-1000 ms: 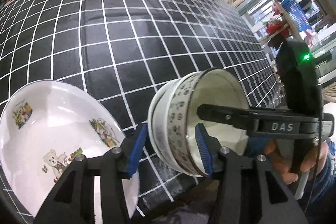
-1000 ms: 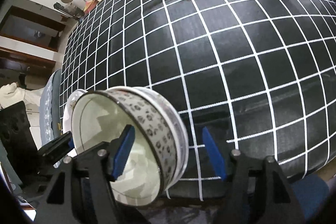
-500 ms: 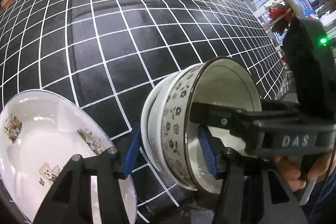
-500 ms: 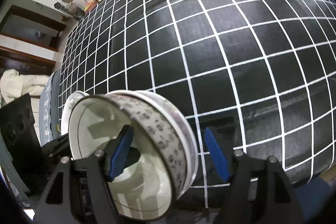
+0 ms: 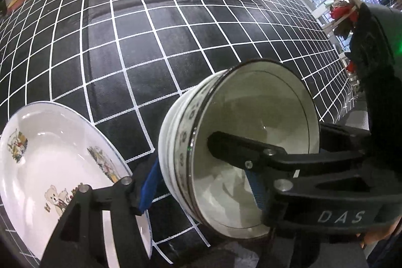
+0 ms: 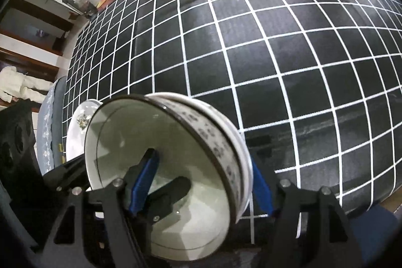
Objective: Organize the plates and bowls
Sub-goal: 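Lift the bowl stack with both grippers and carry it over the teddy-bear plate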
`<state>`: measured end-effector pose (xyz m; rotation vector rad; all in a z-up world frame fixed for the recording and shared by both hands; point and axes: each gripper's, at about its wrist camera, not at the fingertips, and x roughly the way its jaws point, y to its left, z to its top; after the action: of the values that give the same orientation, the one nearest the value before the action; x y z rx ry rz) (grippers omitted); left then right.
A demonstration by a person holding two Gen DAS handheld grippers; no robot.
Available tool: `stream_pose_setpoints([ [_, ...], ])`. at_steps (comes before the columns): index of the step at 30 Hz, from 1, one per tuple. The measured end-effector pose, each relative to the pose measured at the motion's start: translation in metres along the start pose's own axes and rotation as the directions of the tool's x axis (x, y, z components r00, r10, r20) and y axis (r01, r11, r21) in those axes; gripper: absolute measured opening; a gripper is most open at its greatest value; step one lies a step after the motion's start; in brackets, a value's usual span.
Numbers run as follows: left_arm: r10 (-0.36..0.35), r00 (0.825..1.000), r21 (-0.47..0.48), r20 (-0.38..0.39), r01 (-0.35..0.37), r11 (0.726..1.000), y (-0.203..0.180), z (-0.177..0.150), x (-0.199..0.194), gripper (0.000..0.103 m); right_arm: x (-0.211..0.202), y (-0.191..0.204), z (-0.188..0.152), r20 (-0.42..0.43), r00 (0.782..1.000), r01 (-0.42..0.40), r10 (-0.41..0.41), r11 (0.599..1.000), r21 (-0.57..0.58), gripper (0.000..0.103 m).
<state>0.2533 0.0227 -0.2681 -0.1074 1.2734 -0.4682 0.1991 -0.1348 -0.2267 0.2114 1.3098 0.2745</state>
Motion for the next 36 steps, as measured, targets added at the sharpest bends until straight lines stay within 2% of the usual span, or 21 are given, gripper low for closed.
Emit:
stream_pose_setpoints([
  [7, 0.018, 1.000, -0.030, -0.003, -0.018, 0.999, 0.001, -0.001, -0.001, 0.062, 0.001, 0.014, 0.001, 0.025, 0.998, 0.060, -0.060, 0.998, 0.011, 0.070],
  [11, 0.022, 1.000, -0.036, -0.001, -0.022, 0.999, 0.000, -0.002, -0.001, 0.062, 0.001, 0.012, 0.002, 0.025, 0.997, 0.065, -0.067, 0.996, 0.052, 0.065],
  [21, 0.024, 1.000, -0.038, -0.004, -0.024, 0.999, -0.003, -0.001, -0.004, 0.062, -0.003, 0.010, 0.001, -0.002, 0.998, 0.062, -0.063, 0.993, 0.099, 0.064],
  [30, 0.016, 0.999, -0.062, 0.034, -0.014, 0.998, 0.005, 0.006, -0.034, 0.062, -0.021, 0.034, 0.011, -0.005, 0.996, 0.085, -0.085, 0.993, 0.081, 0.064],
  [36, 0.039, 0.996, -0.099, 0.085, -0.031, 0.995, 0.028, 0.009, -0.071, 0.062, -0.030, 0.072, 0.026, 0.013, 0.996, 0.088, -0.088, 0.996, 0.016, 0.064],
])
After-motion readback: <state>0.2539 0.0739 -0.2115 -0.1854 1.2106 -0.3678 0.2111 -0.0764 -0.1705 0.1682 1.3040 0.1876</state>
